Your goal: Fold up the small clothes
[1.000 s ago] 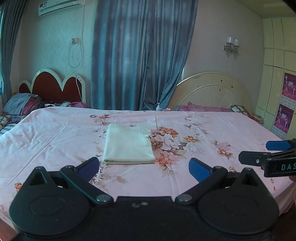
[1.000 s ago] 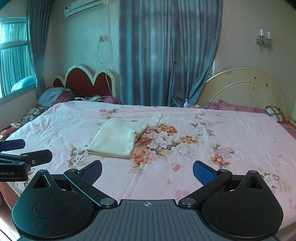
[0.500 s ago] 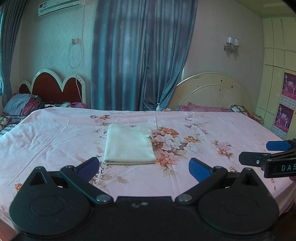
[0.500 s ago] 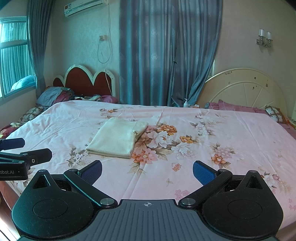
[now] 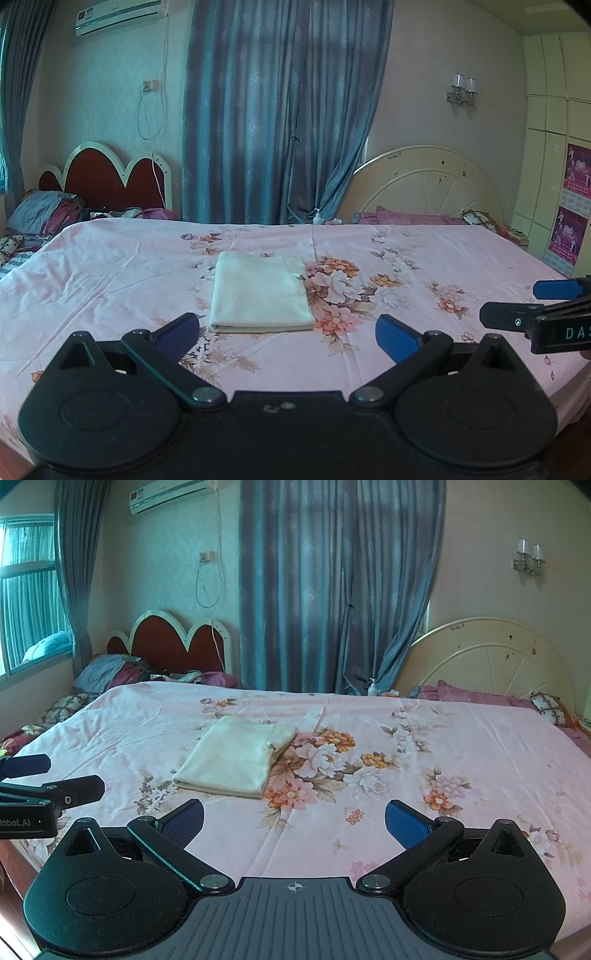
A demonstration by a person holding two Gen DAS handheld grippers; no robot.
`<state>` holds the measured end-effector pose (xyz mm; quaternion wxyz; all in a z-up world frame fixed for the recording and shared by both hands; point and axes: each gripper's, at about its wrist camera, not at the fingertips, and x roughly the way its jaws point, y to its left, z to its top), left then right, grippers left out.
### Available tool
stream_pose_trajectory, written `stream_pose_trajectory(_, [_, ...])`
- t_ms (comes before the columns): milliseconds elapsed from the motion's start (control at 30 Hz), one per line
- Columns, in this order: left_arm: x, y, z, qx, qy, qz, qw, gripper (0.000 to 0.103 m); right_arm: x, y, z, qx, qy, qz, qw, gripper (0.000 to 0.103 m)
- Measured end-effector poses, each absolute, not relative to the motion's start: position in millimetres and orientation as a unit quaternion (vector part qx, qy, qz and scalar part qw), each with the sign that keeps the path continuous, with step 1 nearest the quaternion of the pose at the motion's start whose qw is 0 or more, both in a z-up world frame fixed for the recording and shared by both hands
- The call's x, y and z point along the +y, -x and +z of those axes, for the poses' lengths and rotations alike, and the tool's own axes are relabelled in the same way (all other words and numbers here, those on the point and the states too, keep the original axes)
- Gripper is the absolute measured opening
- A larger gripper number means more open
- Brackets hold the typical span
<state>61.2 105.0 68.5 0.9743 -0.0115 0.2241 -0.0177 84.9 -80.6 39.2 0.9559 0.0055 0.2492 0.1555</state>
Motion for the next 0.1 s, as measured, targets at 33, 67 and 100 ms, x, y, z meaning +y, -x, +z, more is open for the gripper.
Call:
stream_pose_trajectory(33, [105.2, -62.5, 69.0, 0.225, 0.011, -0.020, 0.974, 0.101, -80.7, -85.1, 39.3, 0.249, -0.006, 0.155, 0.956, 0.103])
stream_pose_trajectory(67, [105.5, -63.5, 68.9, 0.226, 0.011, -0.020, 0.974, 0.102, -80.0, -85.6, 39.0, 0.250, -0.007, 0.157, 0.955, 0.103])
stream_pose_trajectory(100, [105.9, -63.6, 67.9, 0.227, 0.011, -0.019, 0.974, 0.102, -78.8, -85.8, 39.0, 0.251, -0.008, 0.159, 0.955, 0.103])
